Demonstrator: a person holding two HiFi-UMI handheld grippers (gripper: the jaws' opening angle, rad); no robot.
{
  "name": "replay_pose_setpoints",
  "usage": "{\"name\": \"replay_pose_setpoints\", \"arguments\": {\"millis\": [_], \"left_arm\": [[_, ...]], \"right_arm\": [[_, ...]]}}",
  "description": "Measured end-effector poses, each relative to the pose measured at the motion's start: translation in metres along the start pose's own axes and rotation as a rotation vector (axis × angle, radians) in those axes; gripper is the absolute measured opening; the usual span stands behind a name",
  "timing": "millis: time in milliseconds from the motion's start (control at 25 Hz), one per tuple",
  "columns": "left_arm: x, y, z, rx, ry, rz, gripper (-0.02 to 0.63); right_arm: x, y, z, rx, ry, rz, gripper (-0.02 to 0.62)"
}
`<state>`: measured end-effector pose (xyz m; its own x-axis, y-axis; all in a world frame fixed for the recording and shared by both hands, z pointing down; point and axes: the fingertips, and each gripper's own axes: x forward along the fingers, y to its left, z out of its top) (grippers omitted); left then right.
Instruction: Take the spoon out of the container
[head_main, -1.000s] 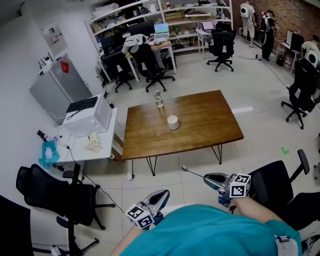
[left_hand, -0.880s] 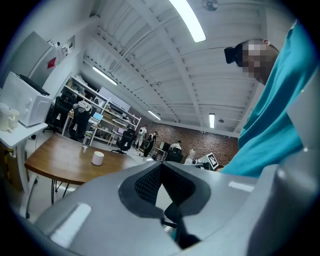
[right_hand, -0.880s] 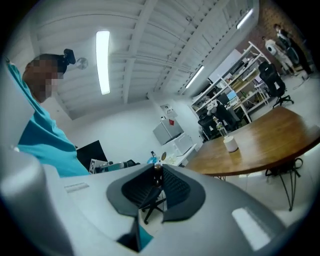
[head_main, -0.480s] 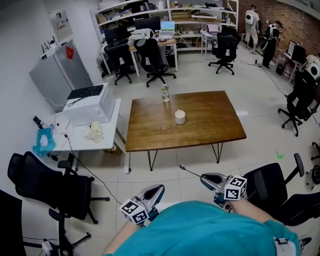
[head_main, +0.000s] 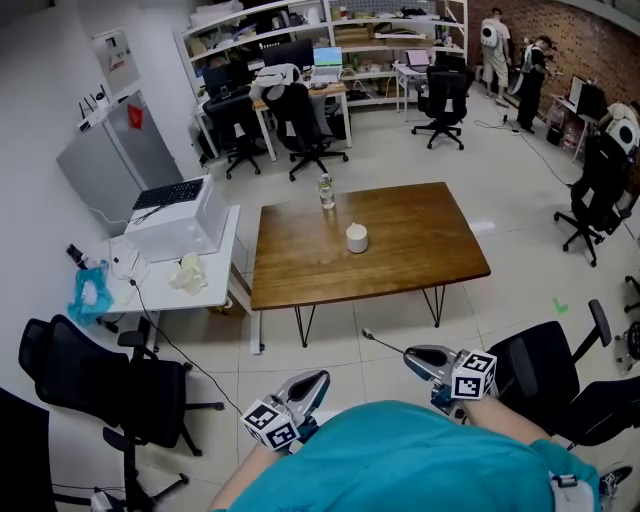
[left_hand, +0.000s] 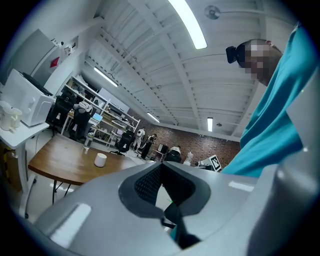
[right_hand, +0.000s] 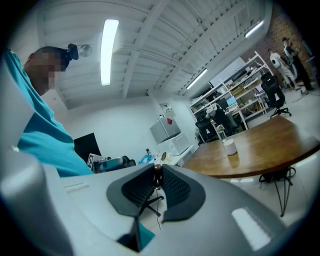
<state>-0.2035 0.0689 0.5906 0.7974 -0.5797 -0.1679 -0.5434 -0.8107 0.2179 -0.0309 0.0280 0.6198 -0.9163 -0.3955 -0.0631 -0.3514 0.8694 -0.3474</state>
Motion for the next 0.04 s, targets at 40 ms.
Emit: {"name": "replay_pose_setpoints", "arguments": {"millis": [40], "left_arm": [[0.0010,-0.0015,-0.0014,0.001,0.000,0.000,0.000]], "right_arm": [[-0.0020,0.0002,-0.0003,-0.002,0.000,0.001,0.048]]}}
